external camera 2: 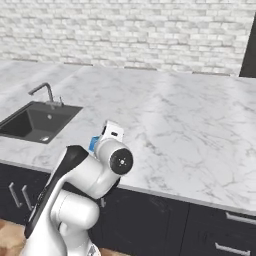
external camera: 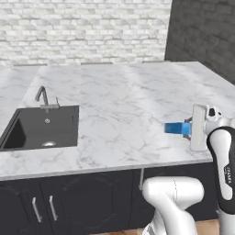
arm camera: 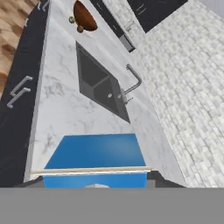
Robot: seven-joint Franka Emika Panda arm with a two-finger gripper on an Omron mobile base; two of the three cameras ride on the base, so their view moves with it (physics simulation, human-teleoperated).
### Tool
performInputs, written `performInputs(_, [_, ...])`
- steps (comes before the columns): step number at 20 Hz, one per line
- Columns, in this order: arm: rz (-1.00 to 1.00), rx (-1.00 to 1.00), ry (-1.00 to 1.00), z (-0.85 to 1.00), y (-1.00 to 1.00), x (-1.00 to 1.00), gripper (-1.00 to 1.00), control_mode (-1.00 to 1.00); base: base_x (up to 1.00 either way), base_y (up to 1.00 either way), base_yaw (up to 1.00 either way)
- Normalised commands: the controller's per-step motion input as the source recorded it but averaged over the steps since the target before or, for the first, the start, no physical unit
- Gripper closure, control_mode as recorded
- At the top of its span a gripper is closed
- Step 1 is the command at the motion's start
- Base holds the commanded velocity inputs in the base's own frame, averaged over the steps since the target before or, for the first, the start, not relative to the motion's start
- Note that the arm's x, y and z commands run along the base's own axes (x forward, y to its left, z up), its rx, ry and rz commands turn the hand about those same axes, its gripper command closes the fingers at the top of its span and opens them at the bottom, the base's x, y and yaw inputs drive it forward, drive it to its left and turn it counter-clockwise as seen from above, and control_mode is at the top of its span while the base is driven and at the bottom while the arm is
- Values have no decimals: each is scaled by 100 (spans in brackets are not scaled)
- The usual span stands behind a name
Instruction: Gather the eggs and milk located in the vicinity of the sink area and place them right next to the bowl.
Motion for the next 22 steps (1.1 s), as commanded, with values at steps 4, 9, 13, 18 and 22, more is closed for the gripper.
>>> performInputs(4, [0,0,0,0,0,0,100,100,-68,14,2])
performInputs(9, [0,0,0,0,0,0,100,100,-6,87,1])
performInputs(13, [0,0,0,0,0,0,100,100,0,100,0])
performInputs(18, [0,0,0,0,0,0,100,100,0,100,0])
performInputs(22, [0,0,0,0,0,0,100,100,0,100,0])
